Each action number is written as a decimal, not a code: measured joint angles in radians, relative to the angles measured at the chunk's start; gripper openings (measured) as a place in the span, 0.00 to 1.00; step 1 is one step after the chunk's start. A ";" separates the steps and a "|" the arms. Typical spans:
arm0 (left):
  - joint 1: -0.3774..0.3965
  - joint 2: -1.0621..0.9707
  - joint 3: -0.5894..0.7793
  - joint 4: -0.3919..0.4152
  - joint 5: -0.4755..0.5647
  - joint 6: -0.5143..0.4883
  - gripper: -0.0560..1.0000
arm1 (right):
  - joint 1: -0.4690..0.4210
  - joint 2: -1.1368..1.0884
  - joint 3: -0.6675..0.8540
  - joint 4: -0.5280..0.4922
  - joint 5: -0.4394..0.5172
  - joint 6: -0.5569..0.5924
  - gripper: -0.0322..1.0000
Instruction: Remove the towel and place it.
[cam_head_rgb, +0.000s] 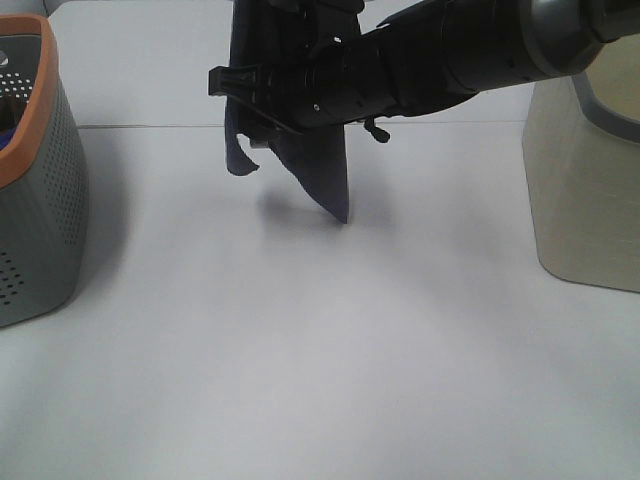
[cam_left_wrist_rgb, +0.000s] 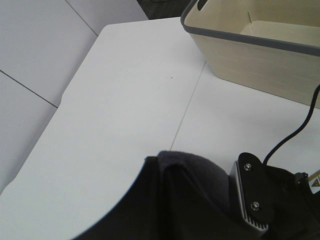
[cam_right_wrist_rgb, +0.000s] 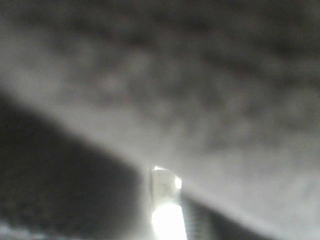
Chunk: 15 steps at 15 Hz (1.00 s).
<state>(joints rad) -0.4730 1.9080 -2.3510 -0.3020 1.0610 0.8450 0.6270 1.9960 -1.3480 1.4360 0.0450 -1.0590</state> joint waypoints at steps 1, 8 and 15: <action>0.000 0.000 0.000 0.000 0.000 0.000 0.05 | 0.000 0.000 0.000 -0.005 0.040 0.000 0.17; 0.000 0.001 0.000 0.017 0.004 0.000 0.05 | 0.000 -0.059 0.105 -0.128 0.135 0.077 0.05; 0.000 0.001 0.000 0.017 0.004 -0.001 0.05 | 0.000 -0.272 0.259 -0.167 0.159 0.078 0.05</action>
<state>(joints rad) -0.4730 1.9090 -2.3510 -0.2850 1.0650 0.8440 0.6270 1.7240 -1.0890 1.2690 0.2040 -0.9810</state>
